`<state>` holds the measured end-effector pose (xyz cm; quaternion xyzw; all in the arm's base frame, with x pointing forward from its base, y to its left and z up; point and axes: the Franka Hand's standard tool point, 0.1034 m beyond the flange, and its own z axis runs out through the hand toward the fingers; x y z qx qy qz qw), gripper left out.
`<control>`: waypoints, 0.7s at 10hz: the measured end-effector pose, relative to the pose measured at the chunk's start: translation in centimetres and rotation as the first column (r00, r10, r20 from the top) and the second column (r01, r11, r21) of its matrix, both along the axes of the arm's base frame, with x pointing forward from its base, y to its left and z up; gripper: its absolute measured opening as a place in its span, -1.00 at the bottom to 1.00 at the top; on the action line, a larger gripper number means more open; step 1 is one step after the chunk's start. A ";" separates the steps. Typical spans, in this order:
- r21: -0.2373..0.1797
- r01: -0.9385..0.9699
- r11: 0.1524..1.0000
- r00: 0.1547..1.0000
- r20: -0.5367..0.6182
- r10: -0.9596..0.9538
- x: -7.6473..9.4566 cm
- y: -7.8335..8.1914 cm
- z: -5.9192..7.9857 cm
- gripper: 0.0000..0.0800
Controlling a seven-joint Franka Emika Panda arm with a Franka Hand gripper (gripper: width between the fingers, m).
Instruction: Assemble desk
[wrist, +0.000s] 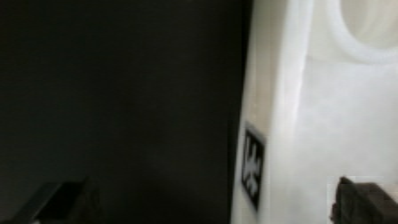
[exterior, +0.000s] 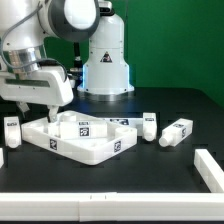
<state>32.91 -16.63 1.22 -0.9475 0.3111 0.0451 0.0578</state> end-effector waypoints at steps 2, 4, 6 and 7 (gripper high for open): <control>0.002 0.045 0.999 0.999 -0.020 -0.045 0.3 1.0 -0.5 0.62; 0.001 0.049 0.999 0.998 -0.027 -0.049 0.4 1.6 -0.7 0.62; 0.001 0.049 0.999 0.998 -0.028 -0.049 0.4 1.6 -0.7 0.03; 0.001 0.050 0.999 0.998 -0.028 -0.050 0.4 1.6 -0.7 0.03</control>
Offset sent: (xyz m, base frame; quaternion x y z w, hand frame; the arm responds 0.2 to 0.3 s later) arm 0.0000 0.0000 0.0000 0.0000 0.0000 0.0000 1.0000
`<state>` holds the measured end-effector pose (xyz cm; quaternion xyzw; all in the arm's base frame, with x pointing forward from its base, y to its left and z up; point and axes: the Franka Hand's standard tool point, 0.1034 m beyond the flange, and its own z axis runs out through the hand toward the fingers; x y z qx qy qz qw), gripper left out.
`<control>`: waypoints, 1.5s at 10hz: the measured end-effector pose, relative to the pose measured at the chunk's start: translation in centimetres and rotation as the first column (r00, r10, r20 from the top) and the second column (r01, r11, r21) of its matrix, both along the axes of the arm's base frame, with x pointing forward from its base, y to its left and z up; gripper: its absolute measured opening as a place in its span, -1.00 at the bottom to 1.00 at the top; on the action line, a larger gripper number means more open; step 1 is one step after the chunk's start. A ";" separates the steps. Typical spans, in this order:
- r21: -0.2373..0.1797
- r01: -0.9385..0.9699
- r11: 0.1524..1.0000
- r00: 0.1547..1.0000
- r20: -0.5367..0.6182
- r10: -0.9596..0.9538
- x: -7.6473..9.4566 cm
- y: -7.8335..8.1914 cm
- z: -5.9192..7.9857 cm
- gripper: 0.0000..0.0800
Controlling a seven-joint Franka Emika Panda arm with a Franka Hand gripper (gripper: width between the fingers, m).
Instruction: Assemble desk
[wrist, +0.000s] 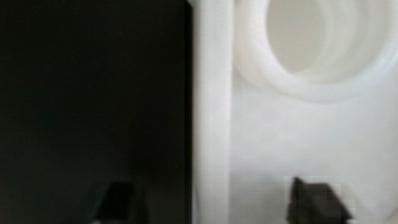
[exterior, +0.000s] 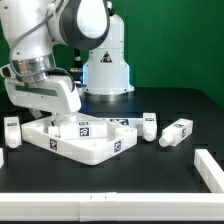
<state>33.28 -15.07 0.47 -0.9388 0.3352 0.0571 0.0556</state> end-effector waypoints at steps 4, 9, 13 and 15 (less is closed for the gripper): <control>0.001 0.072 0.997 0.997 -0.012 -0.072 0.9 1.2 0.1 -0.89; 0.126 -0.095 0.987 0.995 0.039 0.091 8.0 1.6 2.5 -0.89; 0.135 -0.156 0.978 0.988 0.042 0.152 8.4 2.5 1.7 -0.89; 0.122 -0.149 0.981 0.989 0.023 0.147 8.8 2.8 1.6 -0.89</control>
Offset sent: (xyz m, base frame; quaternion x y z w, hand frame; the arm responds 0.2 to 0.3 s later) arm 0.0178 0.0210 0.0040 -0.0045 -0.0076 0.0665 0.9977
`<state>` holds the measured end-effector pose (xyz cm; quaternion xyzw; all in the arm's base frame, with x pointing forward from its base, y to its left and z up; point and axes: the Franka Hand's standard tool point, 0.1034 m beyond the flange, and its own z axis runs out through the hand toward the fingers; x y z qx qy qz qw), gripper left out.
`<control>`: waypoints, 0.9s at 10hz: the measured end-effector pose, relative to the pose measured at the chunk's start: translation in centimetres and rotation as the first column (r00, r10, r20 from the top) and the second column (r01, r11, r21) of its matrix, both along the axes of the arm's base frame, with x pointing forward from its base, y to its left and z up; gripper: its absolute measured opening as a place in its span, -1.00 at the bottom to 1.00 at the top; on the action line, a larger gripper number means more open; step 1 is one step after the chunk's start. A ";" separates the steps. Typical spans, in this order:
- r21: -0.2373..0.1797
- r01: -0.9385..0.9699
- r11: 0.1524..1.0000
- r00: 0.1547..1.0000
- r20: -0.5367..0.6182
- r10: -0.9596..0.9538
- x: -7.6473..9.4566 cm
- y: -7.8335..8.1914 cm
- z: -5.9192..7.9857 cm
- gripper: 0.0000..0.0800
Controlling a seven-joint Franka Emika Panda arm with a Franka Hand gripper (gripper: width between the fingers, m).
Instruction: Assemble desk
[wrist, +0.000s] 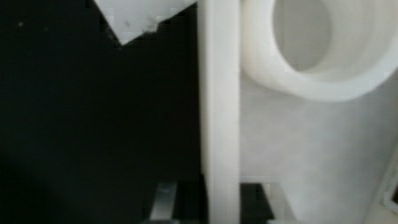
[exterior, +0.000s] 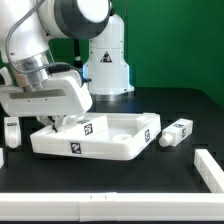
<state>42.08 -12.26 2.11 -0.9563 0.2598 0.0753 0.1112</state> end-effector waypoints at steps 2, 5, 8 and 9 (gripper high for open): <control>-0.062 -0.131 0.990 0.991 -0.049 0.128 4.2 3.4 0.1 -0.89; -0.067 -0.295 0.953 0.952 -0.108 0.287 7.3 5.5 -1.3 -0.89; -0.070 -0.289 0.955 0.954 -0.106 0.281 7.3 5.3 -1.3 -0.89; -0.074 -0.328 0.942 0.942 -0.098 0.321 7.4 5.2 -1.4 -0.89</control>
Offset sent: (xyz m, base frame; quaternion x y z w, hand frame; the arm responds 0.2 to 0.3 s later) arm 0.0596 0.0427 -0.0272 -0.0838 -0.0936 -0.1152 0.9854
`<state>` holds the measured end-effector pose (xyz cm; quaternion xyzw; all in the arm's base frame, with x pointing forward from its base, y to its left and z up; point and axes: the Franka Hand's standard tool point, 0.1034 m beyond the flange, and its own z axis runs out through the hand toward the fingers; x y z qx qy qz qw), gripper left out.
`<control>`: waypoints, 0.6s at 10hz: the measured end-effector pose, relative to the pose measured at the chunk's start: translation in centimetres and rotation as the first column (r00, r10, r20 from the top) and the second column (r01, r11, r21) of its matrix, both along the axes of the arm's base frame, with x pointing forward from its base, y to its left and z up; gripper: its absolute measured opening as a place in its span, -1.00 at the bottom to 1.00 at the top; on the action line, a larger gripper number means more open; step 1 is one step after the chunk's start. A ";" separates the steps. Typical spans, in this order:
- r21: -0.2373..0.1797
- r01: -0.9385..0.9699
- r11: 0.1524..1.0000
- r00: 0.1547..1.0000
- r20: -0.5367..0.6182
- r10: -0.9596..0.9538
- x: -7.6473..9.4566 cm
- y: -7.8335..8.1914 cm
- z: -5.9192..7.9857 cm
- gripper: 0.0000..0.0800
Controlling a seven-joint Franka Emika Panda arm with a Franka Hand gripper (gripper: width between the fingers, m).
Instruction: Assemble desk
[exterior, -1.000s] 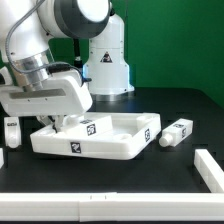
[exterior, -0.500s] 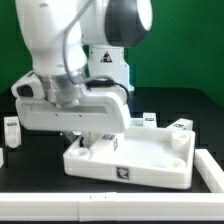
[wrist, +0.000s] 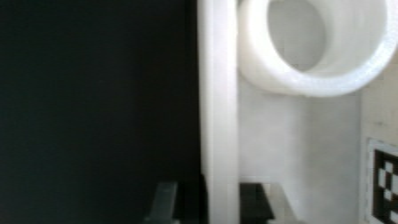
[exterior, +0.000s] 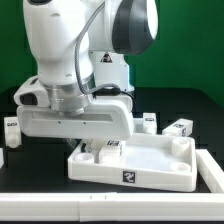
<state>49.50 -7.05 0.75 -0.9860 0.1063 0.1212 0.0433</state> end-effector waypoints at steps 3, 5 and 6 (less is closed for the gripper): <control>-0.027 -0.224 0.974 0.974 0.039 0.225 3.0 0.3 -0.1 -0.89; -0.048 -0.282 0.958 0.959 0.018 0.283 4.9 0.0 -0.1 -0.89; -0.049 -0.274 0.960 0.961 0.026 0.276 5.0 -0.1 -0.1 -0.89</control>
Offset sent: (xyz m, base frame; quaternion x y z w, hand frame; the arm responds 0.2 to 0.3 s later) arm 0.0601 0.0288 -0.0060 -0.0088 -0.0119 -0.1782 0.9839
